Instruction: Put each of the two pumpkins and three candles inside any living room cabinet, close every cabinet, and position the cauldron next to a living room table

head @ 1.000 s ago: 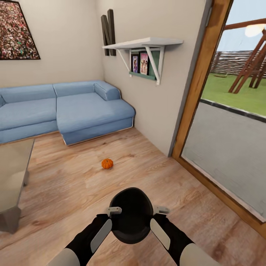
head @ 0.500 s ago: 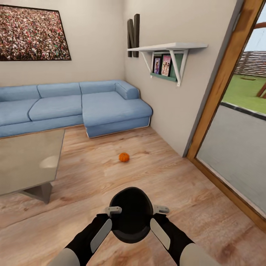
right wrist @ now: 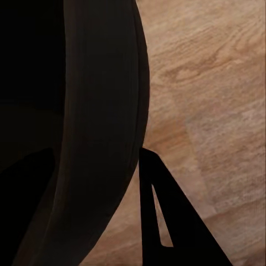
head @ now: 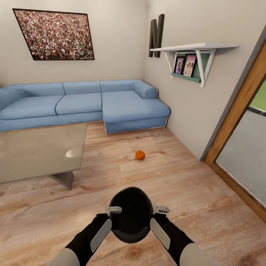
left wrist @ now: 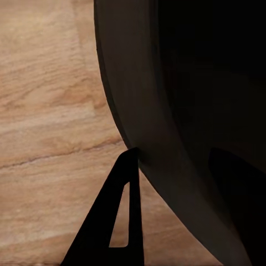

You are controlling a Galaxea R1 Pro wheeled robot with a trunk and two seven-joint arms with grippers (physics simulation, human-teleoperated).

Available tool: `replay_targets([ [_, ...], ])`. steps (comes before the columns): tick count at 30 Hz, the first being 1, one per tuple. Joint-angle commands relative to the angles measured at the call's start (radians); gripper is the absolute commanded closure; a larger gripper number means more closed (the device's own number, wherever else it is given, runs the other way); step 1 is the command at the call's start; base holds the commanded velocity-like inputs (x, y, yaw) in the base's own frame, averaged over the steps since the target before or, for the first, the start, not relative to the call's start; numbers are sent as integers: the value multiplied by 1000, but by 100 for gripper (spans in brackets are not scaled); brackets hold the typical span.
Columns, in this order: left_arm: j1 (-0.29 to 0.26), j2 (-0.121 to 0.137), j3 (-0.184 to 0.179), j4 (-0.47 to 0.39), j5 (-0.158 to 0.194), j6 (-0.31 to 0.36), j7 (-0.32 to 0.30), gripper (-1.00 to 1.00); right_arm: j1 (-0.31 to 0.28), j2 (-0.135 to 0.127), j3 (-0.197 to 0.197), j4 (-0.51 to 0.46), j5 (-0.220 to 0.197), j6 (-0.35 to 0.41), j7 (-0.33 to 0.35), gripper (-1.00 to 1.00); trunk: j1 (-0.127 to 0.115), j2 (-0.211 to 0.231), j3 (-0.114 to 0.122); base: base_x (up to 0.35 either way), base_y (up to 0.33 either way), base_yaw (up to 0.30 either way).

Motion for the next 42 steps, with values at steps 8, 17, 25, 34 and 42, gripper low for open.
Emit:
replay_targets([
  [8, -1, 1, -7, -2, 43, -11, 7, 100, -2, -1, 2, -4, -19, -7, 32, 100, -1, -1, -1, -134, 282, 20],
  [17, -1, 1, -7, -2, 43, -11, 7, 100, -1, -1, 2, -5, -19, -7, 32, 100, -1, -1, -1, -7, 320, 0],
  [25, -1, 1, -7, -2, 43, -11, 7, 100, -2, -1, 2, -6, -19, -7, 32, 100, -1, -1, -1, -5, 321, 112],
  [34, -1, 1, -7, -2, 43, -9, 7, 100, -2, -1, 2, -6, -19, -7, 32, 100, -1, -1, -1, -78, 321, 190],
  [42, -1, 1, -5, -2, 43, -9, 7, 100, -2, -1, 2, -5, -20, 2, 32, 100, -1, -1, -1, -119, 319, 8],
])
